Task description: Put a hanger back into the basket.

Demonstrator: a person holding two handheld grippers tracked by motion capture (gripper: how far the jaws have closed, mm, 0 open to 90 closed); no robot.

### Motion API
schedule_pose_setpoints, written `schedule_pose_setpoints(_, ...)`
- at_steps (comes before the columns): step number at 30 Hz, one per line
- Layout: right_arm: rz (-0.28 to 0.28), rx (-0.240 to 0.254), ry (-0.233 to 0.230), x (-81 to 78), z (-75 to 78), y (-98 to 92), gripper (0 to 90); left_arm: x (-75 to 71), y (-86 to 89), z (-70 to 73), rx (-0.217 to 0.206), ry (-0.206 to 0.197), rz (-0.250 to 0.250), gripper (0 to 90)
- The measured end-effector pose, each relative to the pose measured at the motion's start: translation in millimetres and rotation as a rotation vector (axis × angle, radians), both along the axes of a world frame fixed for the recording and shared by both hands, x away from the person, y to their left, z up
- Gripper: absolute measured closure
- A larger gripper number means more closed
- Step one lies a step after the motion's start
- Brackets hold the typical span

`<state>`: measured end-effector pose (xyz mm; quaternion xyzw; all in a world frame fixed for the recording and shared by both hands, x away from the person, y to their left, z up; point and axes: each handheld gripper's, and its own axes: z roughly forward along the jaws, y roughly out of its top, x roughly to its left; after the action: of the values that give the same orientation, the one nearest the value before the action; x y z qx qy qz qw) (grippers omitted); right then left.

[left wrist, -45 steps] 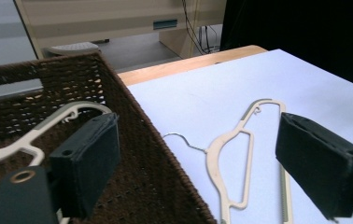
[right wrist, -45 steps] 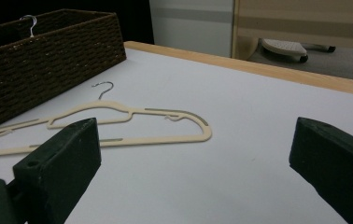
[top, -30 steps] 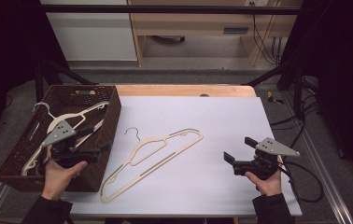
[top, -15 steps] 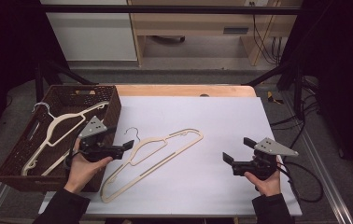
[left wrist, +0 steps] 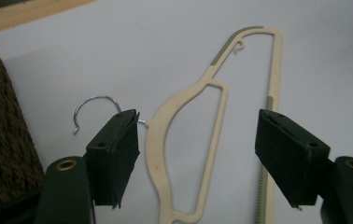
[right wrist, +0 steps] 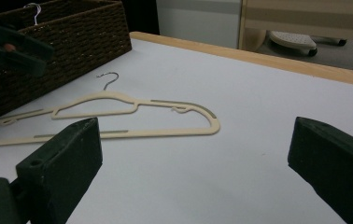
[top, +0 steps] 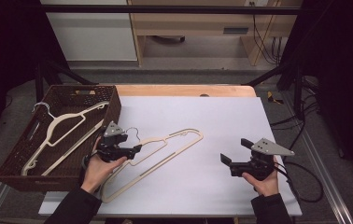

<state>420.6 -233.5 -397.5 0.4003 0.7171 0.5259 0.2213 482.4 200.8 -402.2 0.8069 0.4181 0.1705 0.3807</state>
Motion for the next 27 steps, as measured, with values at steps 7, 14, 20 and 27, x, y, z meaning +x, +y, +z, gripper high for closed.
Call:
schedule_pose_setpoints(7,0.004,-0.002,-0.002,0.2,-0.6,0.2,3.4,8.2,-6.2,-15.8,0.033,0.040,0.064,35.7)
schedule_pose_setpoints(14,0.011,-0.013,-0.002,0.3,-1.3,0.7,3.5,14.4,-9.8,-36.1,0.127,0.075,0.091,38.6)
schedule_pose_setpoints(20,0.010,-0.010,0.001,0.1,-1.5,1.8,3.6,21.1,-13.1,-57.2,0.187,0.129,0.098,43.3)
schedule_pose_setpoints(27,0.010,-0.014,0.000,0.1,-1.7,1.7,3.6,22.6,-10.7,-62.1,0.181,0.151,0.112,50.5)
